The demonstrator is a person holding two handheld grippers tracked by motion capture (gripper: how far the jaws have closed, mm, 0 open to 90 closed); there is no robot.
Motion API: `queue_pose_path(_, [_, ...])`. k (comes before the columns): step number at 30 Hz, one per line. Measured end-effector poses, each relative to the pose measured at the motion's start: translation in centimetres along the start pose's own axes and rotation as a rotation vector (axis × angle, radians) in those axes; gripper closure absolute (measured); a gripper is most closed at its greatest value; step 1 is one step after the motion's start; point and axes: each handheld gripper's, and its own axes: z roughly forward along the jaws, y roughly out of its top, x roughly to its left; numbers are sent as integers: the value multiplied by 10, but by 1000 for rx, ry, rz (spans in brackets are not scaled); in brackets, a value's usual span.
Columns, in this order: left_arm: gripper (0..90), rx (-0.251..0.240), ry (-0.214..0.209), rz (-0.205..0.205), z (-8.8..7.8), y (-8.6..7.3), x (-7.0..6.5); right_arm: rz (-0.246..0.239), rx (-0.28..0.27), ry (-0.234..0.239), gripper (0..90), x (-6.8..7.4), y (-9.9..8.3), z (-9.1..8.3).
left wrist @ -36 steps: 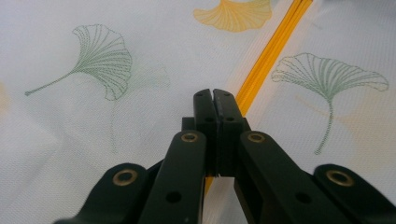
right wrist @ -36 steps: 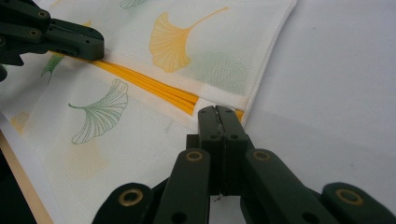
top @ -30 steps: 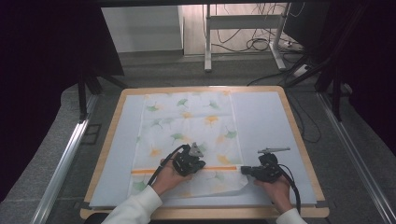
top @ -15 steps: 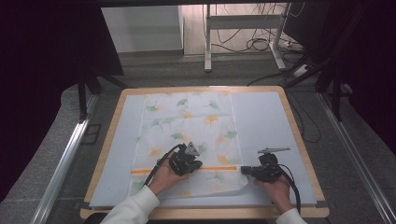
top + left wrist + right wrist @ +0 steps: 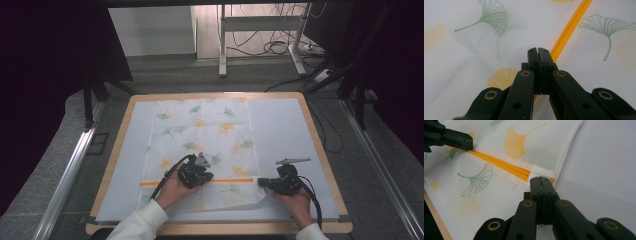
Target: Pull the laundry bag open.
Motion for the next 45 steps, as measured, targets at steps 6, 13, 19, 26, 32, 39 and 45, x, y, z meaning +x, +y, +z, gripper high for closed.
queue_pose_path(6, [900, 8, 7, -6, -4, -5, 3, 0, -1, 1, 893, 0, 0, 0])
queue_pose_path(13, [900, 12, 19, -15, -11, -12, 6, 0, -1, -3, 893, 0, 0, 0])
queue_pose_path(19, [900, 11, 23, -27, -16, -18, 9, 0, -1, -3, 893, 0, 0, 0])
queue_pose_path(26, [900, 23, 46, -32, -20, -23, 12, -1, 1, -4, 893, 1, 0, 0])
queue_pose_path(32, [900, 27, 56, -36, -23, -26, 13, -2, 2, -4, 893, 1, 0, 0])
queue_pose_path(39, [900, 28, 61, -61, -30, -33, 19, -6, 5, -6, 893, 1, 0, 0])
queue_pose_path(45, [900, 34, 72, -63, -34, -38, 22, -7, 5, -6, 893, 1, 0, 0])
